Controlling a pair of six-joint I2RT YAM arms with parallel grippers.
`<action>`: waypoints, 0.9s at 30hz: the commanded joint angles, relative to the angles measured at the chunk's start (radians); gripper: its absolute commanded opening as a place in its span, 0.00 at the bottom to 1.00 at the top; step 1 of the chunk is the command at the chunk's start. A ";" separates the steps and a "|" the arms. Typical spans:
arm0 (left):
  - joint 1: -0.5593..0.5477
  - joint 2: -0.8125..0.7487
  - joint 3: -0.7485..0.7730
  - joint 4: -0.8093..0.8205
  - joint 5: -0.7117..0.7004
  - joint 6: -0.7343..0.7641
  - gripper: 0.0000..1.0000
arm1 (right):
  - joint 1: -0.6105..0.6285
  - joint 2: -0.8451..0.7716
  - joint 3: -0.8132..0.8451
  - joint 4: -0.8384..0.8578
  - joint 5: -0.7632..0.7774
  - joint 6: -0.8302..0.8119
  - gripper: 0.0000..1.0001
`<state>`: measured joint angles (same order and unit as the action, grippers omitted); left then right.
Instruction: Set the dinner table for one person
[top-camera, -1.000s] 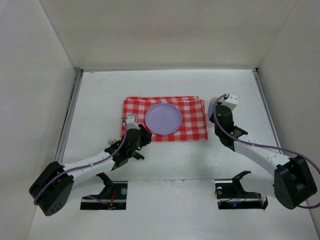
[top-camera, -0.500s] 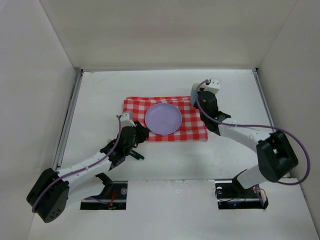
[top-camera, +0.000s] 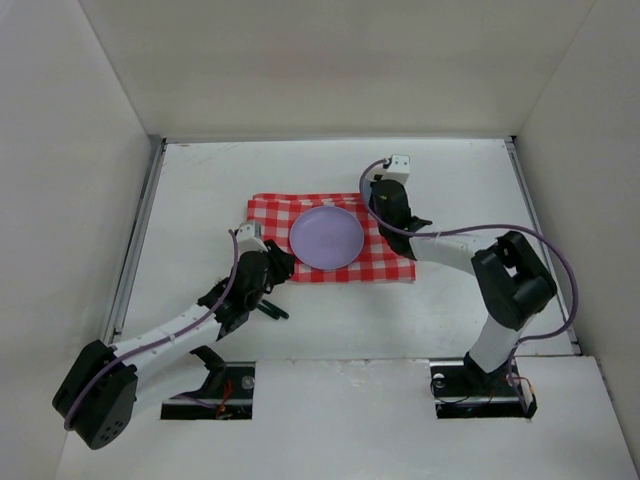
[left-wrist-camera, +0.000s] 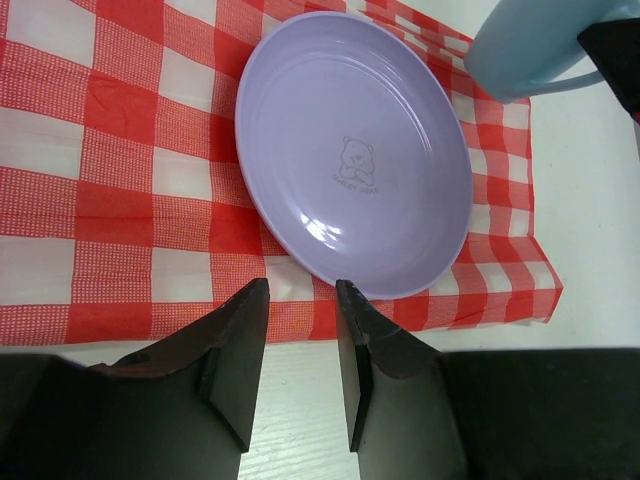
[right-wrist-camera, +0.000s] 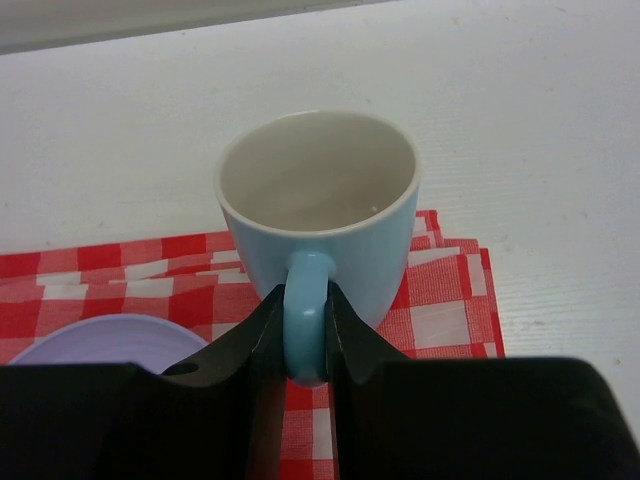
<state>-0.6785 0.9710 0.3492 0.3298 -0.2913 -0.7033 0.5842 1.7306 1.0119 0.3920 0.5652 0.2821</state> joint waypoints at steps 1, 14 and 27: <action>0.006 -0.008 0.004 0.000 0.004 0.011 0.31 | 0.010 0.012 0.071 0.199 0.064 -0.047 0.01; -0.010 0.009 -0.006 0.009 -0.005 -0.004 0.31 | 0.032 0.098 0.044 0.263 0.105 -0.077 0.07; -0.013 0.014 -0.010 0.009 -0.005 -0.012 0.31 | 0.036 -0.023 -0.147 0.266 0.096 0.060 0.35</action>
<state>-0.6861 0.9897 0.3481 0.3302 -0.2916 -0.7082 0.6106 1.7752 0.8906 0.5762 0.6399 0.2985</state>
